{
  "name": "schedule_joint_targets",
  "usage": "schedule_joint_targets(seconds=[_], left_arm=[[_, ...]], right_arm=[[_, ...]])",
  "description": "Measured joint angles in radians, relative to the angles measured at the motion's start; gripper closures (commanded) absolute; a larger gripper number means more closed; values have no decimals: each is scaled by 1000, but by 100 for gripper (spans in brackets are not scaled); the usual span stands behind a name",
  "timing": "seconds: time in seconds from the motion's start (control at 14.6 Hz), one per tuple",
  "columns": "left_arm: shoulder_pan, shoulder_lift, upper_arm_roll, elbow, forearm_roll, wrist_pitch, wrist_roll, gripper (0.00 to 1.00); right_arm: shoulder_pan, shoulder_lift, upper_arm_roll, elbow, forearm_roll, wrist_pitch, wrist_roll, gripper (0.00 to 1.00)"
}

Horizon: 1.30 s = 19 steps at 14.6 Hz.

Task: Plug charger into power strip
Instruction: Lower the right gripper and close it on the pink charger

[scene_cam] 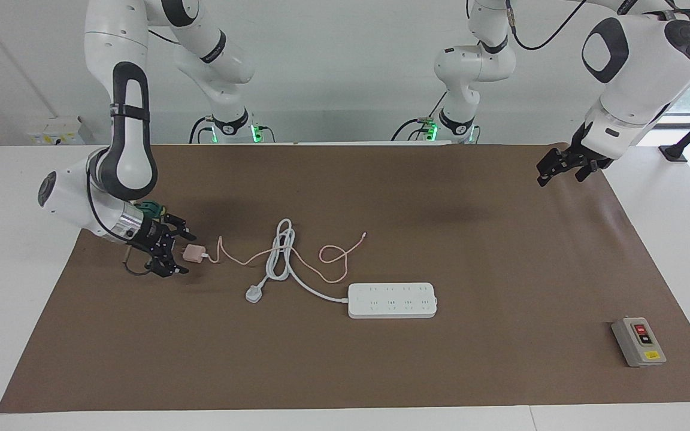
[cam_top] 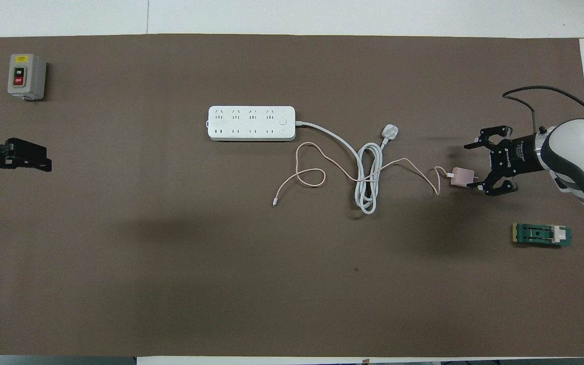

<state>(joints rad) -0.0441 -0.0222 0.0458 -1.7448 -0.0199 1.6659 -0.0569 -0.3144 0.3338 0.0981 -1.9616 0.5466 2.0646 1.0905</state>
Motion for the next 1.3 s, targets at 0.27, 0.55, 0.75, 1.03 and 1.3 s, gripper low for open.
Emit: schedule_joint_targets(seconds=[0.27,0.55,0.75,1.03,1.3], left_arm=[[0,0,0,0,0,0,0,0],[0,0,0,0,0,0,0,0],[0,0,0,0,0,0,0,0],[0,0,0,0,0,0,0,0],[0,0,0,0,0,0,0,0]], right_arm=[[-8,-11,0,-33,34,0,-35,0],[-8,-20,0,-58,37,5,-58,0],[-10,-23,0,-81,37,46,-70,0],[-10,-24,0,-96,48,71,-73,0],[-10,-25,0,-121,63,103,-94,1]])
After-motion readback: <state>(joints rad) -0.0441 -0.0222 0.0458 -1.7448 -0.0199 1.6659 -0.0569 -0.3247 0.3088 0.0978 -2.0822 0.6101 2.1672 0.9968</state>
